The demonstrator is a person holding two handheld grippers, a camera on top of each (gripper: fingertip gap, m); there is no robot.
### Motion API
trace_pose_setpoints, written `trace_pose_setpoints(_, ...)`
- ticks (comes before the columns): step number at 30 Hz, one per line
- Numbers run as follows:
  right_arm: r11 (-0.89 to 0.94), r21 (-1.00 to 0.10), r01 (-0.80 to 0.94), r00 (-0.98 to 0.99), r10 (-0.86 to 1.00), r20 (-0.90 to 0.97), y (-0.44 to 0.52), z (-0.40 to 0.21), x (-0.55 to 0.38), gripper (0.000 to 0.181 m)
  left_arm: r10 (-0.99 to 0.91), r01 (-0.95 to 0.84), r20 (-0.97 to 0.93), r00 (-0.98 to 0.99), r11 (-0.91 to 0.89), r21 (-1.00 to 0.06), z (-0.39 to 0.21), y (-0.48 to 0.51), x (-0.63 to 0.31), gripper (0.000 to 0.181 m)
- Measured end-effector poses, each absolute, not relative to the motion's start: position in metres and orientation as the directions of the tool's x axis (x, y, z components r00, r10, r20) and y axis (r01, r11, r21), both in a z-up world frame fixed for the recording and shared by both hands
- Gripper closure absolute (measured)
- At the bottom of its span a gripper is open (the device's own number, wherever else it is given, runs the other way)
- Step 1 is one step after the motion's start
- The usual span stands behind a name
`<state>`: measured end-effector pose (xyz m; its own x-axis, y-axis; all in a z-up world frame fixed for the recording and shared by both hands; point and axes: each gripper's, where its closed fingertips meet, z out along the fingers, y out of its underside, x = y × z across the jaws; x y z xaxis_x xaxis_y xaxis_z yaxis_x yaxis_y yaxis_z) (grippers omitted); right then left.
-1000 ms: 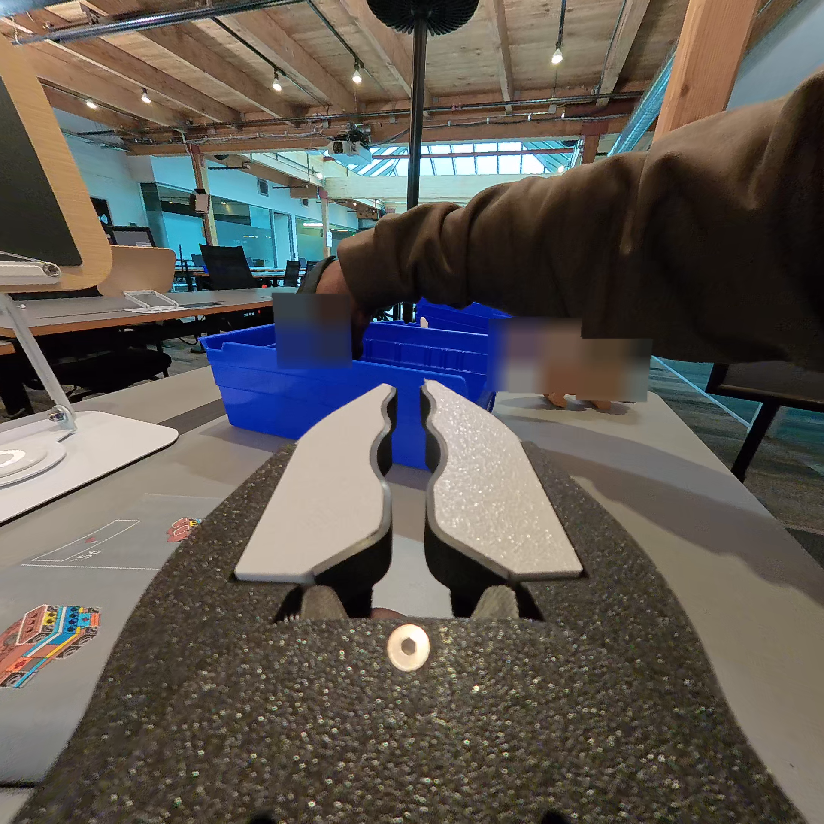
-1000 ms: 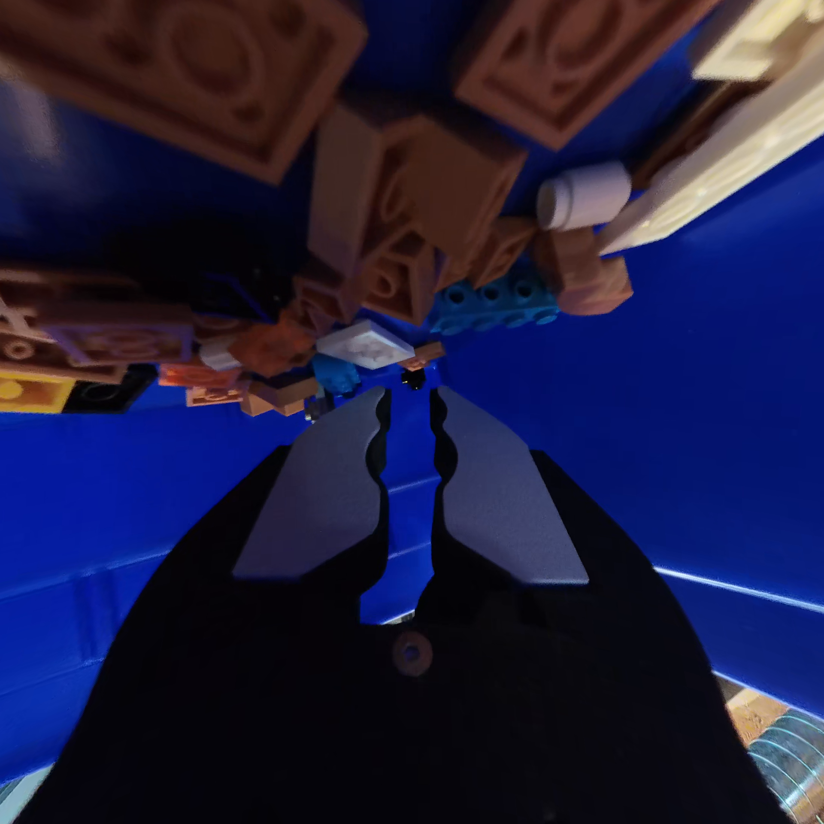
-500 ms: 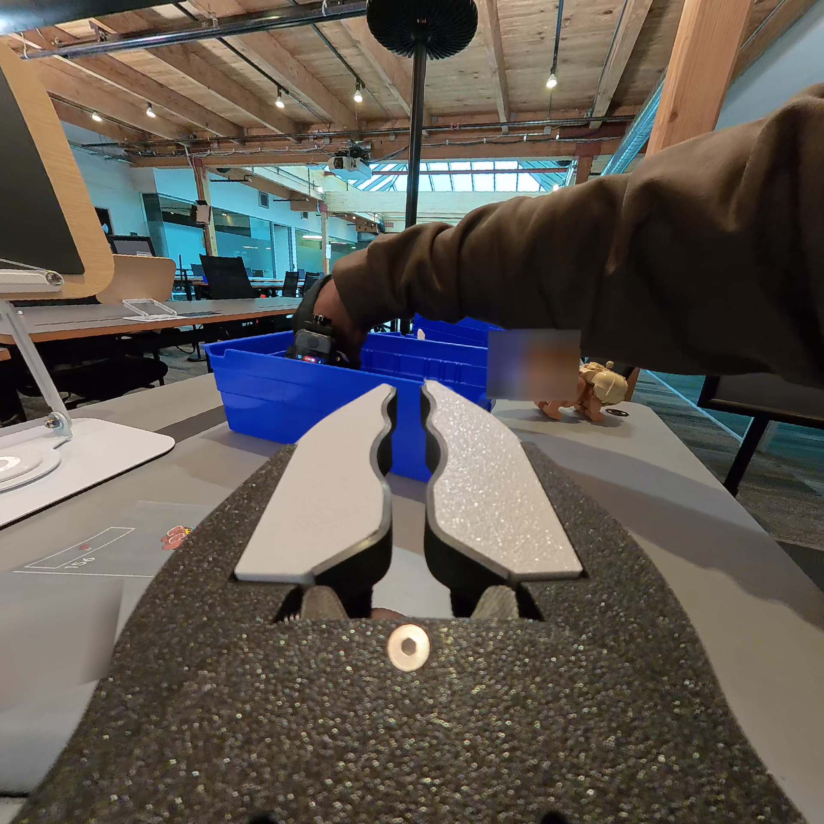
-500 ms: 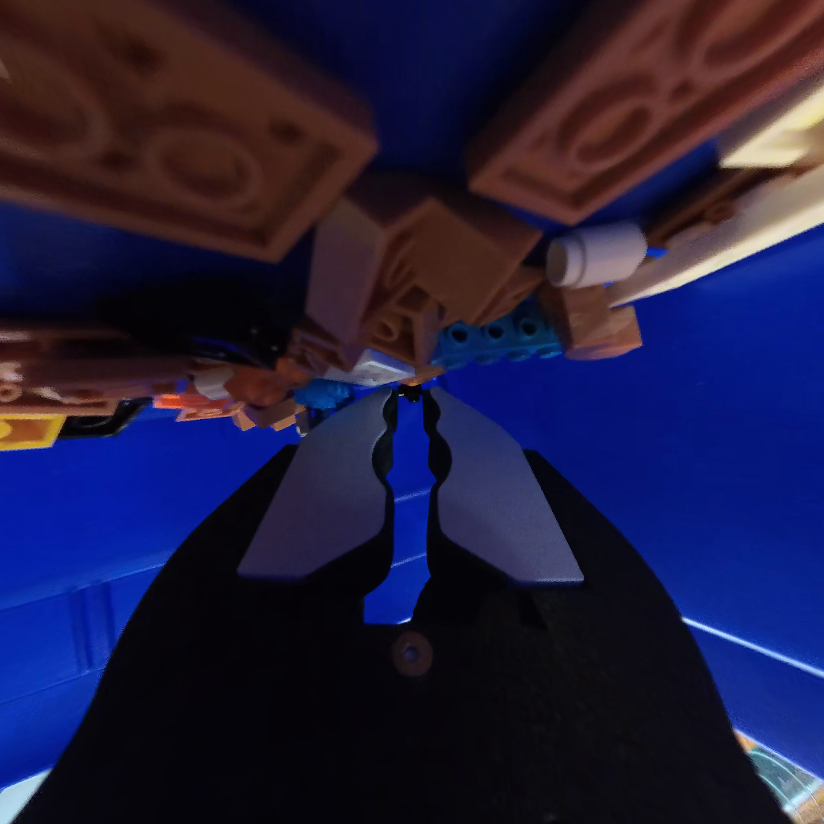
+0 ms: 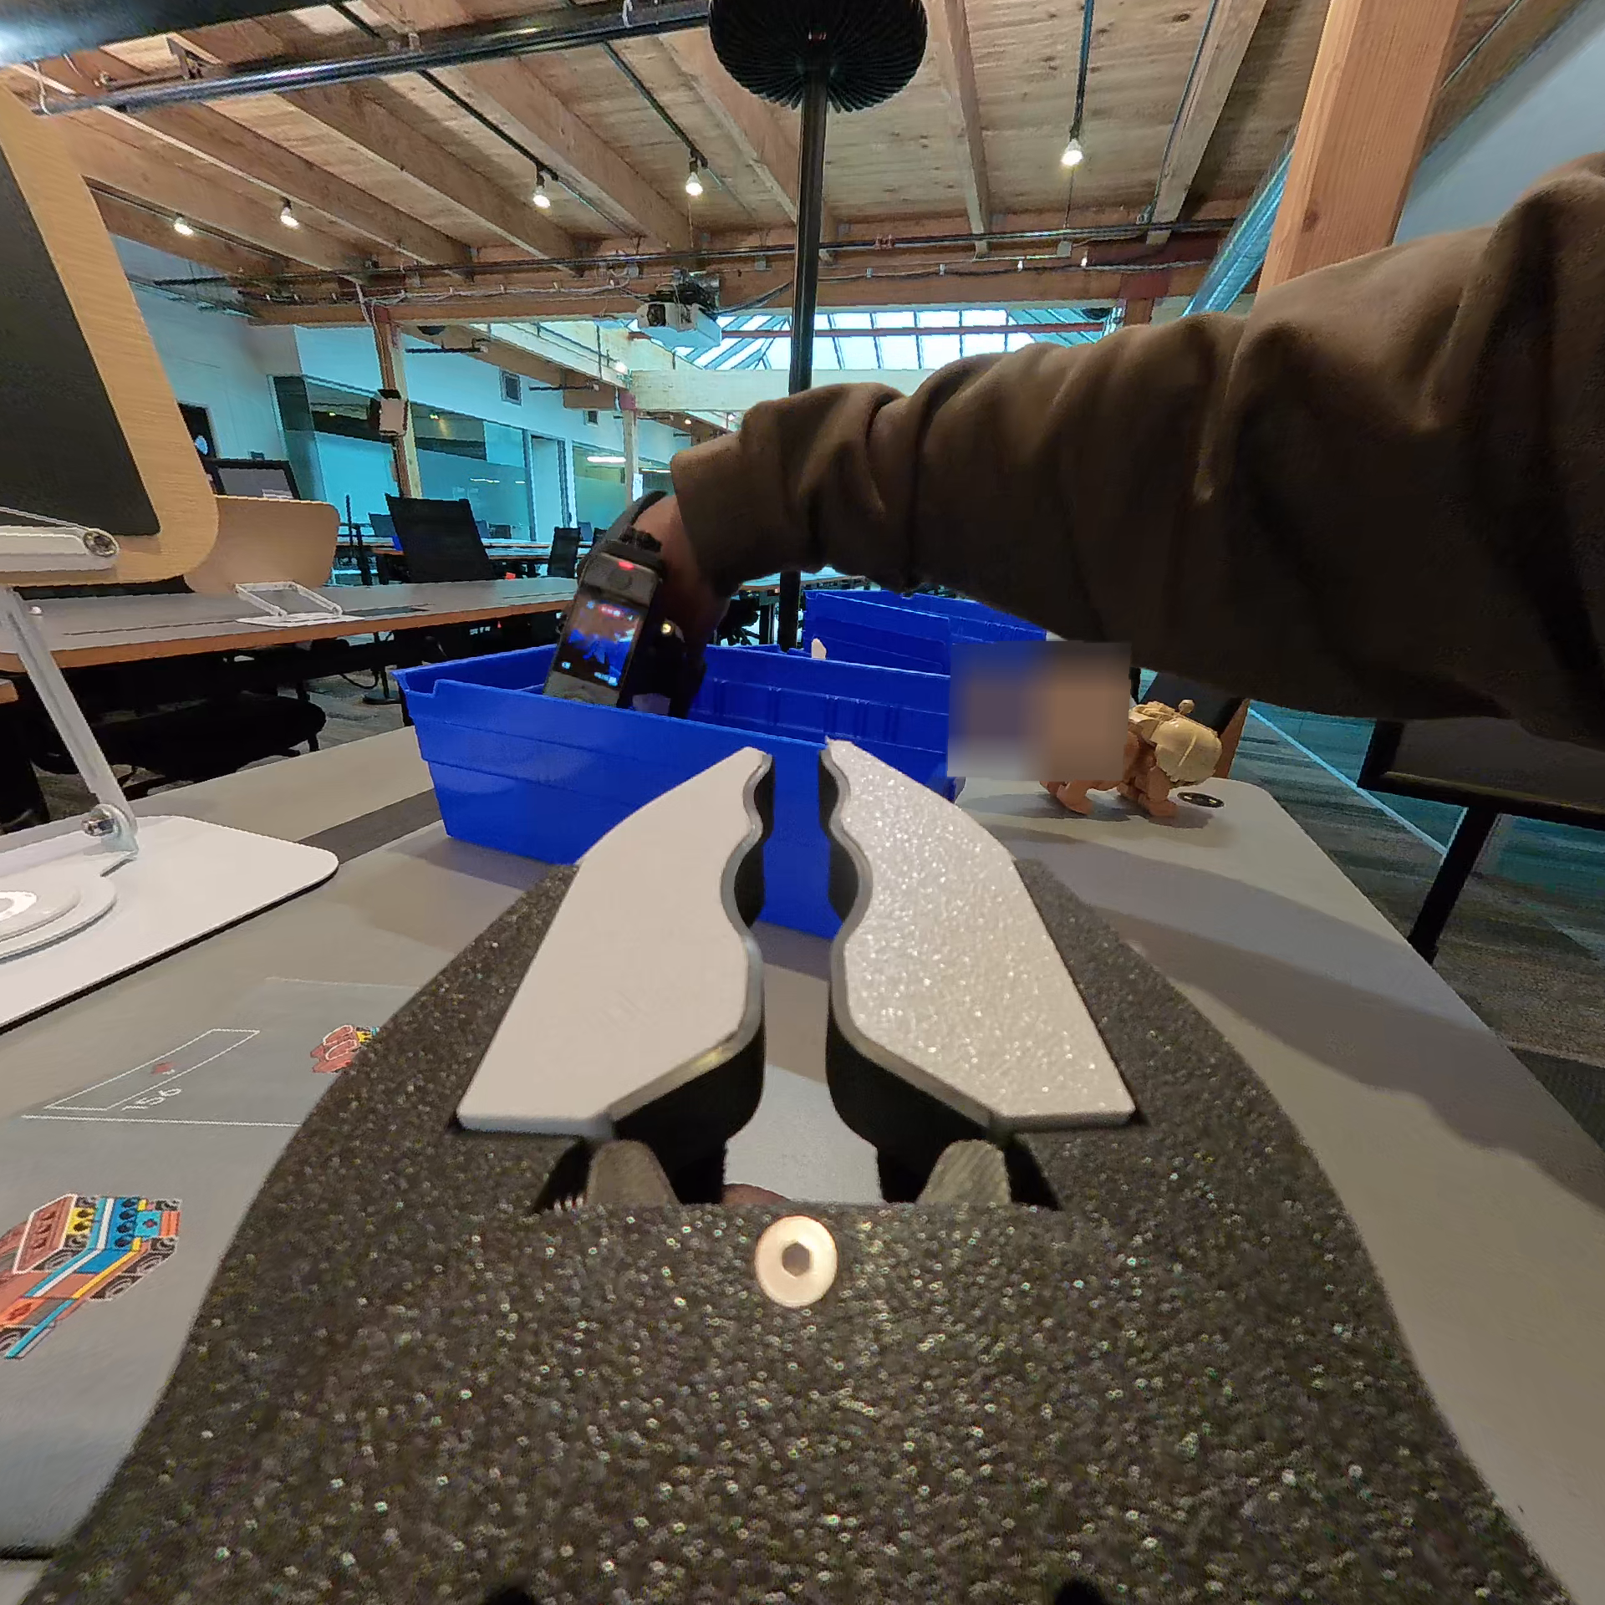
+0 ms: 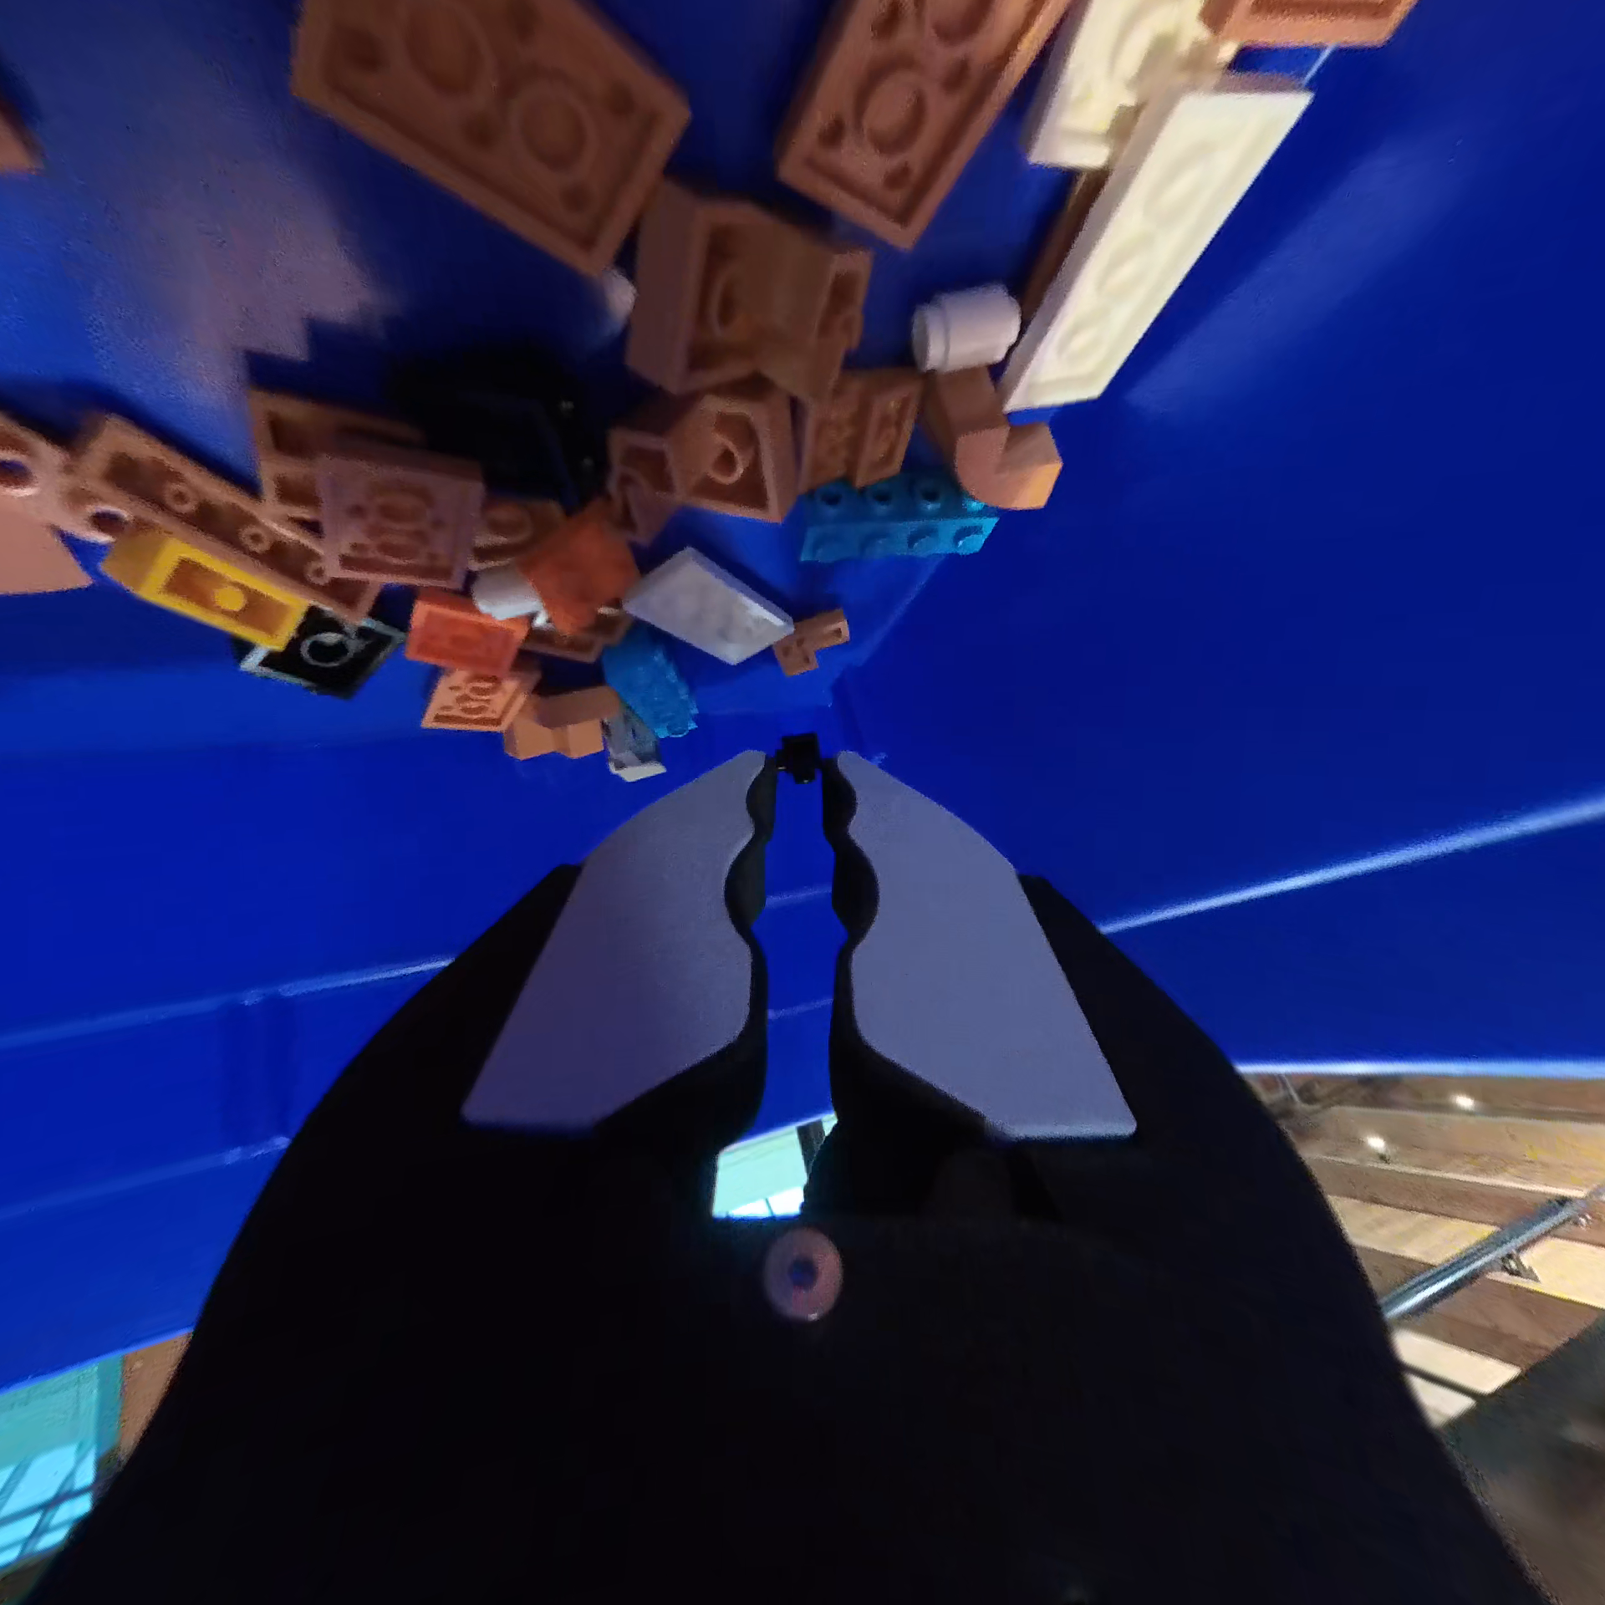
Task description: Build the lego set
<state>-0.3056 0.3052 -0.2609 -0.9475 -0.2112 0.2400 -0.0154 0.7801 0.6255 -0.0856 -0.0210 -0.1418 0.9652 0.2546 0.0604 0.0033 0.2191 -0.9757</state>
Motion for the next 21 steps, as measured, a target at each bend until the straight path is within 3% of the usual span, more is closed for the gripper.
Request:
trace_pose_setpoints(5, 0.850, 0.527, 0.004, -0.944, -0.171, 0.282, 0.289, -0.248, -0.294, 0.172, 0.259, 0.002, 0.059, 0.964, 0.216, -0.976, -0.142, -0.021, -0.086, 0.172)
trace_pose_setpoints(12, 1.000, 0.005, 0.002, -0.919, 0.000, 0.394, 0.191, -0.174, -0.211, 0.171, 0.267, 0.009, 0.071, 0.961, 0.226, -0.974, -0.140, -0.024, -0.089, 0.172)
trace_pose_setpoints(17, 0.947, -0.300, -0.113, -0.896, 0.033, 0.443, 0.110, -0.124, -0.106, 0.172, 0.270, 0.009, 0.071, 0.960, 0.226, -0.974, -0.140, -0.024, -0.090, 0.172)
trace_pose_setpoints(21, 0.843, -0.517, -0.150, -0.907, 0.090, 0.410, 0.050, -0.125, -0.039, 0.172, 0.282, 0.005, 0.068, 0.957, 0.220, -0.975, -0.142, -0.025, -0.092, 0.172)
